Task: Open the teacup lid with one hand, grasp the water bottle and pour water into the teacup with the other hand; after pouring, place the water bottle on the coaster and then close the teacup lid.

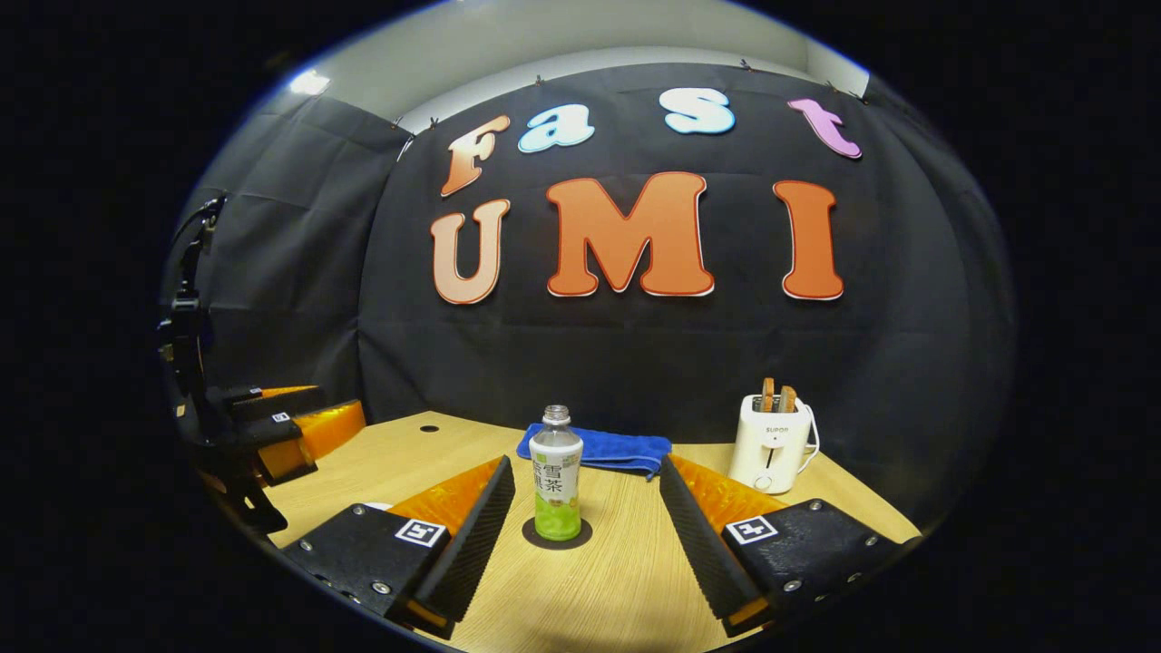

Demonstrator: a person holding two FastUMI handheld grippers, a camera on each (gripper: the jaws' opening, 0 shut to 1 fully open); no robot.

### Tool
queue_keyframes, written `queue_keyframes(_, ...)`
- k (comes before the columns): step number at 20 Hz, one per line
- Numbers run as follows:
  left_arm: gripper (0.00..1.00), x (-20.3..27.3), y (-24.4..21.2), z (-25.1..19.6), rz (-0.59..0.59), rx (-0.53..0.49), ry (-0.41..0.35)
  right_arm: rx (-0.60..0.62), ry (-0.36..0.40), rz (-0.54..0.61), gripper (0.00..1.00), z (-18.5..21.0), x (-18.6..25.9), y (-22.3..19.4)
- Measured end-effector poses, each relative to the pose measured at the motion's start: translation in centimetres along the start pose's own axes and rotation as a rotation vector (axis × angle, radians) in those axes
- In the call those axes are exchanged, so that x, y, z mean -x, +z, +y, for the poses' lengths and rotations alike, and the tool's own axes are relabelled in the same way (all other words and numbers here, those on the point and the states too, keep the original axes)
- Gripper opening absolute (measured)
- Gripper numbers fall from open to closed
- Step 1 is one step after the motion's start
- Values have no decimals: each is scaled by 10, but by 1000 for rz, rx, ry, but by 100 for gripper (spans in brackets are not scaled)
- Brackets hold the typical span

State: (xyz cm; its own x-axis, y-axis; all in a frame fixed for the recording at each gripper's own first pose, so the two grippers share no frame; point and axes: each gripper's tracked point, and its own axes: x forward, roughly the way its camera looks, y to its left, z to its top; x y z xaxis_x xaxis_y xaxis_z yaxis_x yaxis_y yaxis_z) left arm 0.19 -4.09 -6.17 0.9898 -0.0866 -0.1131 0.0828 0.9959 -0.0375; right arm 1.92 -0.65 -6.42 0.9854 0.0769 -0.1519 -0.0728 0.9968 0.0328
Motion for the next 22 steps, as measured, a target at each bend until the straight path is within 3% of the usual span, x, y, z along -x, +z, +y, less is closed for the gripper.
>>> queue_keyframes(3, 99, 4, 16, 4, -34, 18, 6, 24, -15, -21, 96, 2, 10, 8)
queue_keyframes(4, 95, 4, 19, 5, -40, 18, 12, 25, -19, -30, 100, 2, 14, 12)
queue_keyframes(5, 95, 6, 21, 7, -46, 15, 16, 26, -18, -34, 96, 3, 15, 14)
queue_keyframes(11, 99, 13, 31, 4, -74, 17, 8, 29, -30, -33, 96, 2, 22, 10)
queue_keyframes(15, 100, 13, 22, 1, -66, 44, -9, 33, -34, -30, 96, 4, 25, 7)
queue_keyframes(16, 95, 12, 16, 2, -57, 46, -7, 35, -35, -25, 96, 4, 23, 4)
queue_keyframes(17, 99, 11, 13, 4, -51, 50, -4, 34, -37, -23, 96, 3, 23, 3)
queue_keyframes(22, 99, 11, 10, 2, -47, 37, -13, 33, -46, -27, 96, 2, 22, 1)
